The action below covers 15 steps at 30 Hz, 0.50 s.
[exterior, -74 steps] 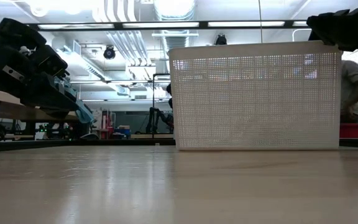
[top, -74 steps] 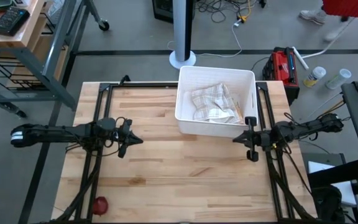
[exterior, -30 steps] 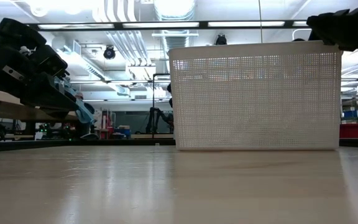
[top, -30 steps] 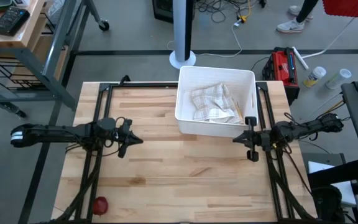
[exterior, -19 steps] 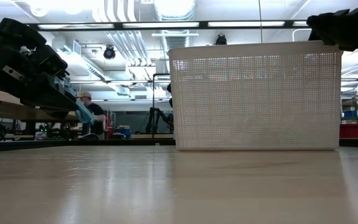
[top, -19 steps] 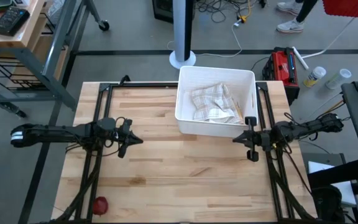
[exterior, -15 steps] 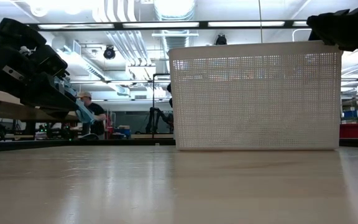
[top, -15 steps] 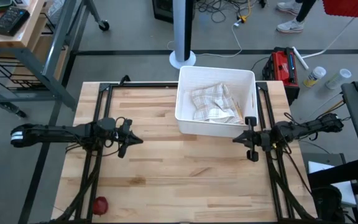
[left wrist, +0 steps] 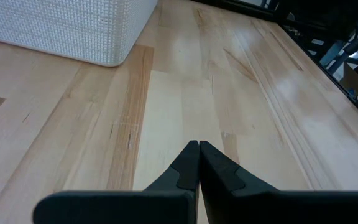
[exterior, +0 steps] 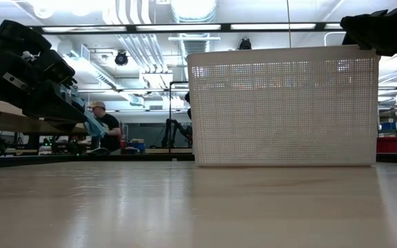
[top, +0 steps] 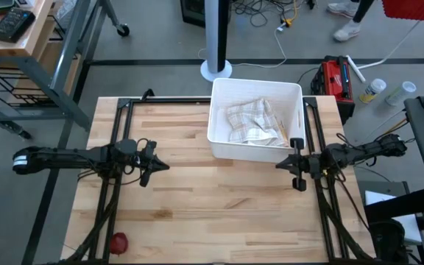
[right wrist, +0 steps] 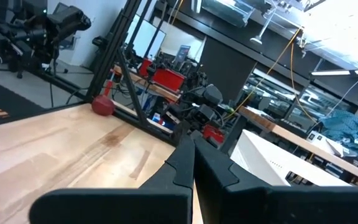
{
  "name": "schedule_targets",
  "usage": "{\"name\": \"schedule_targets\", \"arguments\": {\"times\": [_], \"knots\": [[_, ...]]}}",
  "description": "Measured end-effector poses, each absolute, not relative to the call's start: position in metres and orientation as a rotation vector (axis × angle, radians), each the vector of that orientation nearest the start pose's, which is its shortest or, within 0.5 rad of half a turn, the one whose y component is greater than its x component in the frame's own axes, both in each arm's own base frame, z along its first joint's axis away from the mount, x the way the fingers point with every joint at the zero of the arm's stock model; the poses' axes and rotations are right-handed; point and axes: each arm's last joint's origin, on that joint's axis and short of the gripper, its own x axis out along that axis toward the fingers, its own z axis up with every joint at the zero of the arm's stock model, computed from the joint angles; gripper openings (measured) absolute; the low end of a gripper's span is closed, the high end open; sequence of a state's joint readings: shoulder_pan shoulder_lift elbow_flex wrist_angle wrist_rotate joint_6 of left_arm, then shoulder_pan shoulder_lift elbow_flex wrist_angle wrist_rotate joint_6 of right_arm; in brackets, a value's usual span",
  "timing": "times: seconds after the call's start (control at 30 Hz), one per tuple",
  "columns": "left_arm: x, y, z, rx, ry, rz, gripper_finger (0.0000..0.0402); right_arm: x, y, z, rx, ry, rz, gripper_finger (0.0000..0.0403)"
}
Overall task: Fold towel
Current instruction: Return to Home Position
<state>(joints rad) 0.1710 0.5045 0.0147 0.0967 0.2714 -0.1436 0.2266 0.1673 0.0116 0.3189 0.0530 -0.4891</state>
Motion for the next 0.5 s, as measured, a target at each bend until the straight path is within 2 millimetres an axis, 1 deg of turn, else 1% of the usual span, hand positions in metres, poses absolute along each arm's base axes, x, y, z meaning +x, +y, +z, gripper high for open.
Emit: {"name": "schedule_targets", "arguments": {"times": [0.13,0.33,0.5], "knots": [[0.1212,0.013,0.1322,-0.228,0.39,-0.072,0.0,0.104,0.0224,0.1847,-0.451,-0.202,0.131,0.0],[0.1212,0.013,0.1322,-0.228,0.39,-0.071,0.0,0.1041,0.0224,0.1842,-0.476,-0.199,0.129,0.0],[0.1212,0.013,0.1322,-0.228,0.39,-0.072,0.0,0.104,0.0224,0.1847,-0.451,-0.202,0.131,0.0]]}}
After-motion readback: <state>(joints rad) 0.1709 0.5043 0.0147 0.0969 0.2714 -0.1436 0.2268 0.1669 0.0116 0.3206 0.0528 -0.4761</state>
